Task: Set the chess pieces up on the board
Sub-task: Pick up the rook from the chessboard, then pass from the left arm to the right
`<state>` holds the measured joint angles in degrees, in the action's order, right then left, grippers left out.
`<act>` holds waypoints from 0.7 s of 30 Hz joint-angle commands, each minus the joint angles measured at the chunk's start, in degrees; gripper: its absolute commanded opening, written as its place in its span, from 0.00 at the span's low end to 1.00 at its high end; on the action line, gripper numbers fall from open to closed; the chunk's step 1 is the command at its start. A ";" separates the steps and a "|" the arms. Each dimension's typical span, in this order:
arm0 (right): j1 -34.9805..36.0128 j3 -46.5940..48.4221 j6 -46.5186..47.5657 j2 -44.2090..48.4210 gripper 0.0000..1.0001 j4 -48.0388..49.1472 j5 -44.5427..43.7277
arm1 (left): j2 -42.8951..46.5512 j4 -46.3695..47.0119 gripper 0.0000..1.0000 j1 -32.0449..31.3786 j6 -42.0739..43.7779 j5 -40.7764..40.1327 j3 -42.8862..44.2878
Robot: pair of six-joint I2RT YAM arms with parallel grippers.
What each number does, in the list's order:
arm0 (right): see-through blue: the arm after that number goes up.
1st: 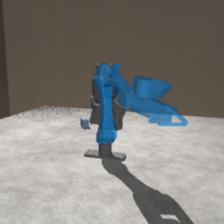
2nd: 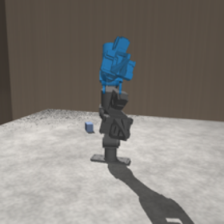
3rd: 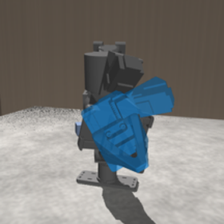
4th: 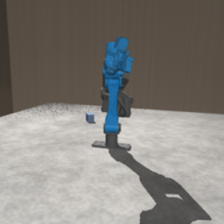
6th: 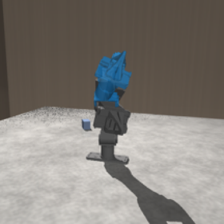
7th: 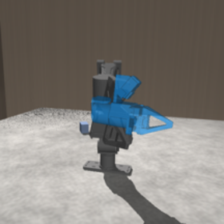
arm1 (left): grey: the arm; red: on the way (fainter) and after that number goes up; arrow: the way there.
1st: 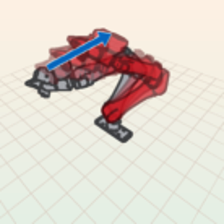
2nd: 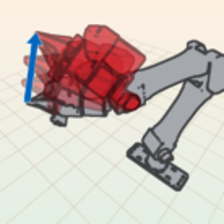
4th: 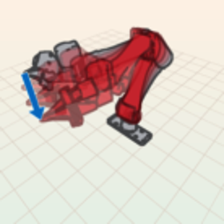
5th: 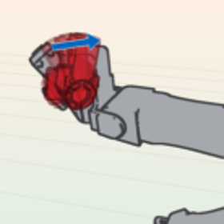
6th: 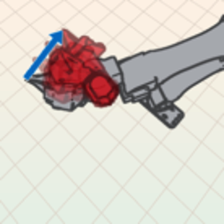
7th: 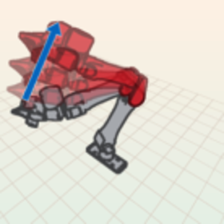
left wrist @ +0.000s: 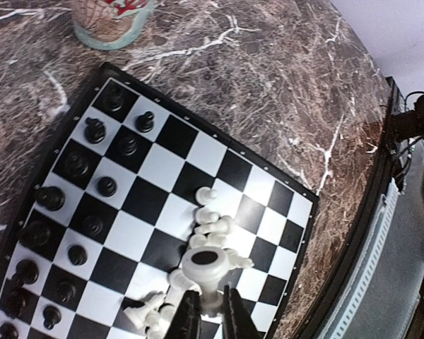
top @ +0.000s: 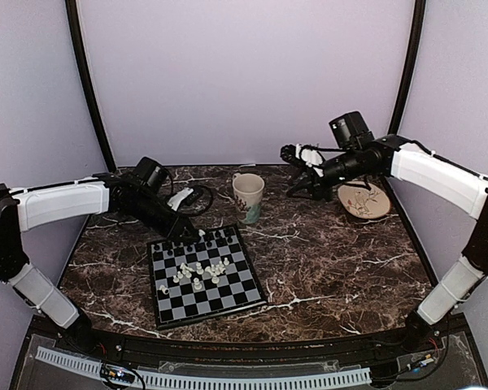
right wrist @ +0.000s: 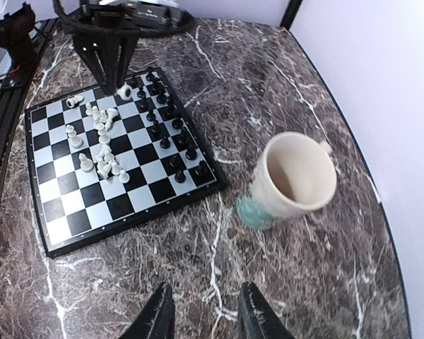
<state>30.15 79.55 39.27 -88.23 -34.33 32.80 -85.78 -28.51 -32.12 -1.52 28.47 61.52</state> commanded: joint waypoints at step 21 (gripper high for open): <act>31.62 9.59 17.81 -19.90 0.35 3.36 -32.71 | -12.15 0.49 0.08 -0.28 4.71 28.19 4.58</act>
<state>60.18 87.55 56.77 -106.69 -35.59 4.12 -98.41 -26.85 -32.12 1.54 52.42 64.62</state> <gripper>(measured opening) 0.344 0.095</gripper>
